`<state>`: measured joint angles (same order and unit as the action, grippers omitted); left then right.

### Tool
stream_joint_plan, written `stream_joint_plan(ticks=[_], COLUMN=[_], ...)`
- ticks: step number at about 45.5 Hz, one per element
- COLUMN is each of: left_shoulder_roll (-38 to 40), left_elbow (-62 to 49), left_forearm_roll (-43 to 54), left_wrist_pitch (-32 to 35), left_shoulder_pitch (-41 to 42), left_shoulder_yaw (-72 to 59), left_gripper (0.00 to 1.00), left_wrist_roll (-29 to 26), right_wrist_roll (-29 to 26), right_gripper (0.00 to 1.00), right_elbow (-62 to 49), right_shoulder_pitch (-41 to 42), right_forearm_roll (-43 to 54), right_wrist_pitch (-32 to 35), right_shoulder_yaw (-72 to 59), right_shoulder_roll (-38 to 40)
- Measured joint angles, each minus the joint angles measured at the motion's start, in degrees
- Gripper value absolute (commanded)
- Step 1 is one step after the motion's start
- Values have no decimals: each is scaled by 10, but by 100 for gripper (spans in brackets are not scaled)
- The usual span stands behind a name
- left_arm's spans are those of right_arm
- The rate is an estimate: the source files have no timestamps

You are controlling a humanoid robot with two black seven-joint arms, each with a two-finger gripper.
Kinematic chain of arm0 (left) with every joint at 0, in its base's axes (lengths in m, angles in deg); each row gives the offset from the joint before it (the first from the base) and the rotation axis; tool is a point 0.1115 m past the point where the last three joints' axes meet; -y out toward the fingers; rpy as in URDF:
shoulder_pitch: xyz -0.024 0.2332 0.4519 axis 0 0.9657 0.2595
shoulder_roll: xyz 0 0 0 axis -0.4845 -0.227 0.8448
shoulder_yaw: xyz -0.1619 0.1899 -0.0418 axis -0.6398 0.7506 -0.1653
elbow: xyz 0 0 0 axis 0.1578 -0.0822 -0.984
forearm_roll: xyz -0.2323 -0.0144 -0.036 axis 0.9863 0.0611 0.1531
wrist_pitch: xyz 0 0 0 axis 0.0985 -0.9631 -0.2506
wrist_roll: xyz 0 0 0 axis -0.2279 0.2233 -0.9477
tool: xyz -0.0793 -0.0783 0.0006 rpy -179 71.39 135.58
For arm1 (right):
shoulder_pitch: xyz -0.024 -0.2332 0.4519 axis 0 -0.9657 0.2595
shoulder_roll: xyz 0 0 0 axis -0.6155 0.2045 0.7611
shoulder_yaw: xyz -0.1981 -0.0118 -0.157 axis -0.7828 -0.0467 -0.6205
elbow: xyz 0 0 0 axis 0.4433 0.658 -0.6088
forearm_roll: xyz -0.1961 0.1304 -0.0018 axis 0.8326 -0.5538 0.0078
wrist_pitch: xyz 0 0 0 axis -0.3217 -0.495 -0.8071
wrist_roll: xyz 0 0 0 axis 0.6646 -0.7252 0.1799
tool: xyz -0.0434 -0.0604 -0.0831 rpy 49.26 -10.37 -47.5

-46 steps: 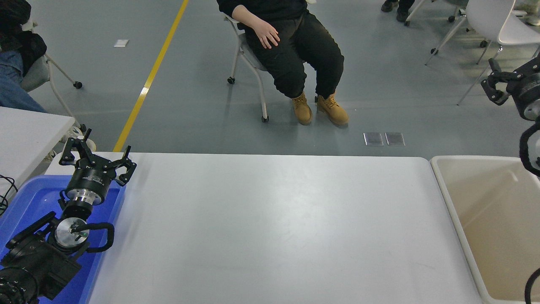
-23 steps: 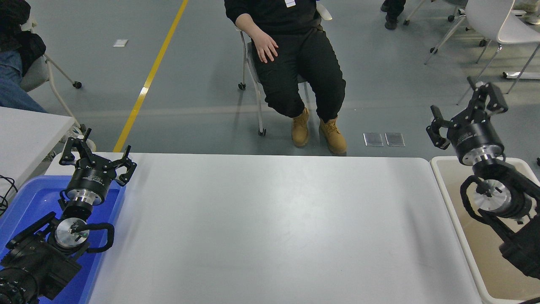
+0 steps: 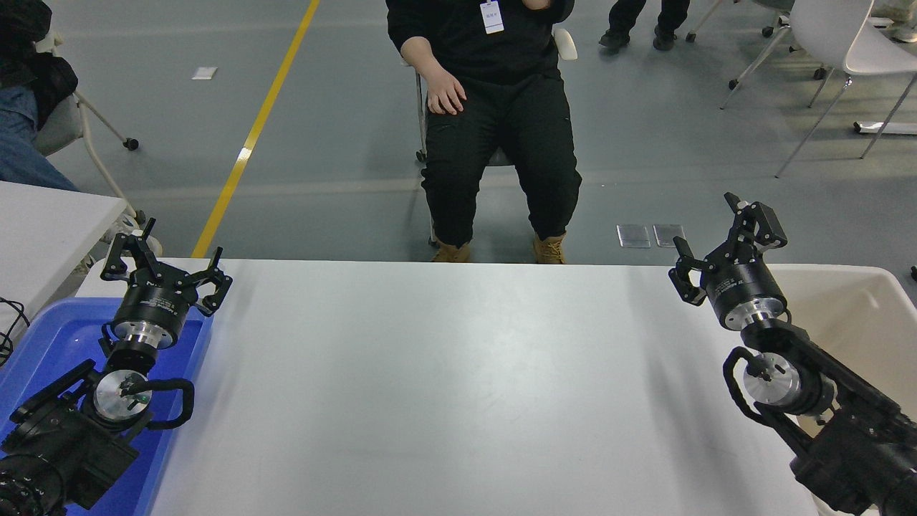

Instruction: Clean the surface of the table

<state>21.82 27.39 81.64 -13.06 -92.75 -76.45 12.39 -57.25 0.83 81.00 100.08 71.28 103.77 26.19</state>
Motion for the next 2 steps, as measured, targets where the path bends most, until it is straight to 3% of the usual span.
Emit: stream_joint_plan(ticks=[2], left_shoulder_roll=[0], left_elbow=[0], left_forearm_roll=[0], left_wrist_pitch=[0], left_shoulder_pitch=[0], left_shoulder_yaw=[0], left_gripper=[100], left_wrist_roll=[0], right_wrist_roll=[0], right_gripper=[98], right_elbow=[-1], right_shoulder_pitch=[0], right_forearm_roll=[0], right_wrist_pitch=[0], right_shoulder_yaw=[2], right_shoulder_roll=[0])
